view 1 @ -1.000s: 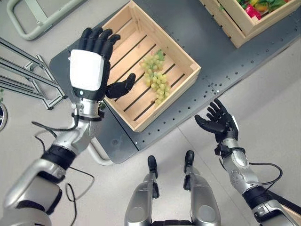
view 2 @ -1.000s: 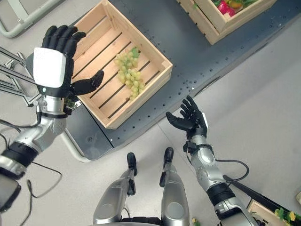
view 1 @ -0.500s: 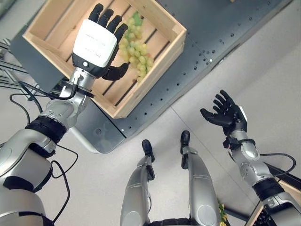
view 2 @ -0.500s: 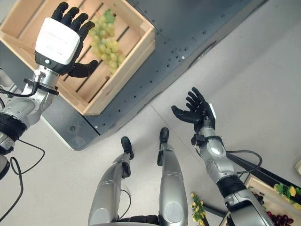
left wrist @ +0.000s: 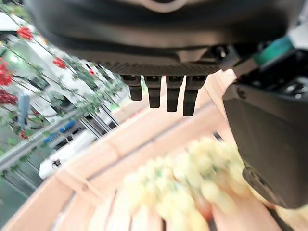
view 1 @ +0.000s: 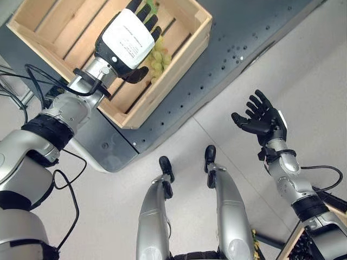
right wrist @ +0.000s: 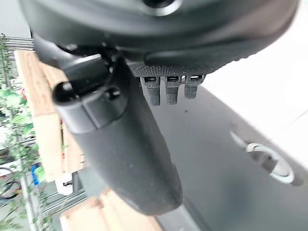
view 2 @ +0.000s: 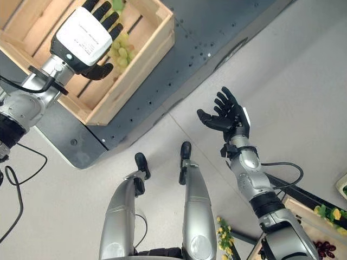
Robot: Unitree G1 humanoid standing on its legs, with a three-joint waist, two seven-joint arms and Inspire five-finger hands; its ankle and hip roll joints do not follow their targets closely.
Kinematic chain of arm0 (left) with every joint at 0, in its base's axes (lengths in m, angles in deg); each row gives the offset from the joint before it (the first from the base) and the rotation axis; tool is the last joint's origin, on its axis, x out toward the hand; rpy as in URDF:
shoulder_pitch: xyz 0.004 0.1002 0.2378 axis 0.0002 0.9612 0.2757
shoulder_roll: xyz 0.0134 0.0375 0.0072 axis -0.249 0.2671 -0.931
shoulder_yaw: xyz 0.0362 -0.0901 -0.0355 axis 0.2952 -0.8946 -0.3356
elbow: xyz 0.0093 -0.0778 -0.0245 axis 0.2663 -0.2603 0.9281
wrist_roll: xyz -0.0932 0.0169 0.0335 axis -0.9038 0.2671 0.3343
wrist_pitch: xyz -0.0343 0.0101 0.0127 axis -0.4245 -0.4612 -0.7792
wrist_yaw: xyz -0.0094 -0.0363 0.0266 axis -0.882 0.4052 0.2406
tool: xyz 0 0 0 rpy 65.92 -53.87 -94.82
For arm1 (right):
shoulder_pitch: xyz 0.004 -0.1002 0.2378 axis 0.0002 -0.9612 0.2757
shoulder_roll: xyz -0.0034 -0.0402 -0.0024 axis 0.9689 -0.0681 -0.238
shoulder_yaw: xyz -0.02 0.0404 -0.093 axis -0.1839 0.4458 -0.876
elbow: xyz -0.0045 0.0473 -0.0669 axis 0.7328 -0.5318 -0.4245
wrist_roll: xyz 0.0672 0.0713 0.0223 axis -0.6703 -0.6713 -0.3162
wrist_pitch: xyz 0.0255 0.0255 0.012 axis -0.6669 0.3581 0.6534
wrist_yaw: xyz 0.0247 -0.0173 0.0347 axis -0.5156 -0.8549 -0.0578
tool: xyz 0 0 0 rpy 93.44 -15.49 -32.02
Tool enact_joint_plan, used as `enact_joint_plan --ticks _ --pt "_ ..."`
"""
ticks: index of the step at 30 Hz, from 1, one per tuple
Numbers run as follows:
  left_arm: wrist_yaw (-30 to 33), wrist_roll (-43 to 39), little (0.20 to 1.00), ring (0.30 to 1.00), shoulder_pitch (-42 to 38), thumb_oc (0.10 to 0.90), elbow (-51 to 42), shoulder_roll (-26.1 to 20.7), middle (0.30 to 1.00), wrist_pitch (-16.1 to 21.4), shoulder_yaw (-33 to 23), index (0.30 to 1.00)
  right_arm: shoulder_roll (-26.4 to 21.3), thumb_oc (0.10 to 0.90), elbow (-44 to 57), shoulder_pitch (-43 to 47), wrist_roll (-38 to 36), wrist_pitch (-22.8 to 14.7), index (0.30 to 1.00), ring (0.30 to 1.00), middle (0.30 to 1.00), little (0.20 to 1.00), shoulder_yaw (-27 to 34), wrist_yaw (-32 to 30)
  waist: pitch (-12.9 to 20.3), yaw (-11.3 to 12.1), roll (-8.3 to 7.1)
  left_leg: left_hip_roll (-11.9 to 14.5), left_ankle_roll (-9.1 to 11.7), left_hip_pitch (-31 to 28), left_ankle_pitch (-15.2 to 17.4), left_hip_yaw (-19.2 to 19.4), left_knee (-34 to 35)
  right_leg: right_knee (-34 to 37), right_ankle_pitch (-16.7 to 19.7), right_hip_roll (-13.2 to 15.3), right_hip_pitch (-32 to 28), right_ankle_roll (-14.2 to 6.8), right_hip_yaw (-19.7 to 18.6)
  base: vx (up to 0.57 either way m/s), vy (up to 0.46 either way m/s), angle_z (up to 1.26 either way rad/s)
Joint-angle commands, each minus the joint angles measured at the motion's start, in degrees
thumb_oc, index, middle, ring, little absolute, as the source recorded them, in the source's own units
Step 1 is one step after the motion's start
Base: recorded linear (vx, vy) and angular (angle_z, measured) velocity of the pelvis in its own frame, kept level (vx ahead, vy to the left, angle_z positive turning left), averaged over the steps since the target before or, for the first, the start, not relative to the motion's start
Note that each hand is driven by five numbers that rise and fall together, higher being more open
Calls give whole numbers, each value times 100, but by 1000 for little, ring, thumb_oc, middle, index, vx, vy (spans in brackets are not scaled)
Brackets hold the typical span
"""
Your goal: Pick up the fruits from the basket on one side to the basket on the other side
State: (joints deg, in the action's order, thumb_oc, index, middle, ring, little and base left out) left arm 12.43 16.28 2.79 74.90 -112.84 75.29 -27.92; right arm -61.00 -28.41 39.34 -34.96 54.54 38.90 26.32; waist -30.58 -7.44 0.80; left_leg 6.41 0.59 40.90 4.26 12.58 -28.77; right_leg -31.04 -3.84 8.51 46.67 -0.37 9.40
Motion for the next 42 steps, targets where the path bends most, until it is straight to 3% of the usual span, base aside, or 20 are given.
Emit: enact_joint_plan --ticks 1,6,13,20,28,34,36,37,39,42 --pt "-16 276 900 900 -726 800 -136 -511 900 -227 -254 900 -174 800 533 177 -214 -416 900 900 900 900 258 70 79 32 -93 3 59 -92 213 213 27 -89 -362 -49 -356 -136 17 0 0 0" --pt "-672 550 900 900 -850 800 81 -612 900 -451 -82 900 -174 800 711 14 -379 -523 900 900 900 900 370 -75 79 -46 -154 -10 40 -29 197 284 90 39 -268 -132 -275 -177 -1 -6 8 -2" --pt "-412 912 900 900 -1181 800 460 -345 900 -468 52 900 -97 800 611 -294 -625 -590 900 900 900 900 418 -72 79 -152 -198 -65 58 -120 284 245 132 51 -309 -197 -336 -241 -83 17 32 -5" --pt "436 1085 900 900 -1469 800 1155 -159 900 -230 52 900 16 800 629 -371 -428 -762 900 900 900 900 382 155 79 -202 -349 -82 39 -81 302 234 109 149 -244 -267 -332 -247 -103 9 6 -3" --pt "201 934 900 900 -1645 800 1499 -195 900 -38 202 900 -16 800 562 -343 -486 -706 900 900 900 900 368 235 79 -193 -348 -95 26 -35 316 201 74 128 -239 -247 -300 -242 -65 0 0 0" --pt "182 844 900 900 -1659 800 1566 -194 900 300 231 900 12 800 629 -255 -405 -656 900 900 900 900 380 106 79 -178 -404 -84 -21 181 200 252 110 187 -101 -248 -78 -203 -28 -28 0 1" --pt "324 816 900 900 -1582 800 1683 -117 900 529 250 900 32 800 574 -296 -419 -674 900 900 900 900 349 90 79 -182 -422 -95 24 65 287 214 131 197 -175 -266 -195 -261 -35 16 14 0" --pt "231 884 900 900 -1654 800 1793 -58 900 849 246 900 42 800 536 -214 -457 -692 900 900 900 900 371 111 79 -184 -448 -82 -31 227 185 261 138 218 -70 -269 -38 -212 -12 0 0 0" --pt "46 861 900 900 -1588 800 1834 -4 900 1039 297 900 61 800 517 -247 -478 -676 900 900 900 900 374 139 79 -188 -467 -90 20 127 288 200 118 207 -147 -286 -150 -271 -28 -11 -2 -2" --pt "46 784 900 900 -1621 800 2077 26 900 1403 406 900 51 800 532 -129 -508 -697 900 900 900 900 340 98 79 -196 -512 -79 -37 271 185 243 129 252 -19 -304 -9 -237 -5 -22 -9 0"
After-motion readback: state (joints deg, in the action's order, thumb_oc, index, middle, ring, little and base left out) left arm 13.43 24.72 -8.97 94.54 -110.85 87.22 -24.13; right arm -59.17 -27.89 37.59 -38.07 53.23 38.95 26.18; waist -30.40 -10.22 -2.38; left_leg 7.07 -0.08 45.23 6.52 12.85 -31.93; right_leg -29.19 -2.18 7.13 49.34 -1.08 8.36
